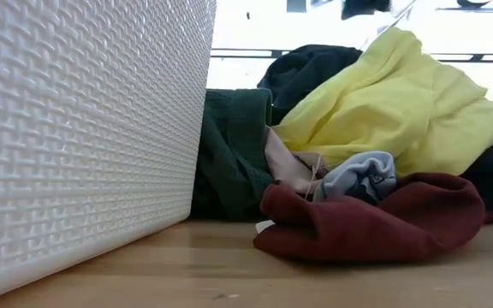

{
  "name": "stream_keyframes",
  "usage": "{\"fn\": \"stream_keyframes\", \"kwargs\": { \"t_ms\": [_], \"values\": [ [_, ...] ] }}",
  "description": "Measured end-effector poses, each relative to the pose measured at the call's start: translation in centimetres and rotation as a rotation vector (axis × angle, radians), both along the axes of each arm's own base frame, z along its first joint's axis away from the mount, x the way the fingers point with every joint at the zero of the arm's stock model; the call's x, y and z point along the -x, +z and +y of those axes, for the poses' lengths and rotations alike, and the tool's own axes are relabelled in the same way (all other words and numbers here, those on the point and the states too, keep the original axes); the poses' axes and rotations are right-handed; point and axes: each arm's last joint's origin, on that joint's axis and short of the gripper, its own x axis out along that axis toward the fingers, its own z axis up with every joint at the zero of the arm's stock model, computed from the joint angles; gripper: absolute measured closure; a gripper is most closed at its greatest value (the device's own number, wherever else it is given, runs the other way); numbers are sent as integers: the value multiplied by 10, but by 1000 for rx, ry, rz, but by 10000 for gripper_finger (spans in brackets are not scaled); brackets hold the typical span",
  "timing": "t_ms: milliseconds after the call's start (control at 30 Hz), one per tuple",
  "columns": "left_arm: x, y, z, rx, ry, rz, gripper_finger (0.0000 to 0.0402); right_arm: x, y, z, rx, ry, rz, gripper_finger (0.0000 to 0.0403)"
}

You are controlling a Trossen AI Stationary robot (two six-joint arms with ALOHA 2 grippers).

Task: Sort clothes
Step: Put the white striped sock into the white bin

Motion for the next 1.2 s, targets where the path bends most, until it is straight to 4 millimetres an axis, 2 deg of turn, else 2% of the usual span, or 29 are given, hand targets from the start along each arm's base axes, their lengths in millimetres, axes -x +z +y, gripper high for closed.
{"fn": "stream_keyframes", "kwargs": {
  "t_ms": [133,233,333,500,667,867,1100,1200],
  "values": [
    [0,-1,0,7,-13,6,397,-31,9,50,-22,488,-309,256],
    [0,-1,0,8,-14,11,397,-47,-8,76,-37,654,-353,256],
    [0,-1,0,7,-14,11,397,-59,-40,89,-91,645,-250,256],
    [0,-1,0,7,-5,11,397,-69,-114,98,-194,561,17,256],
    [0,-1,0,7,9,12,397,-72,-168,104,-222,658,196,256],
    [0,-1,1,7,22,13,397,-81,-206,120,-102,797,299,256],
    [0,-2,0,7,17,14,397,-82,-232,113,167,695,452,256],
    [0,-2,0,7,16,14,397,-78,-238,112,169,703,522,256]
  ]
}}
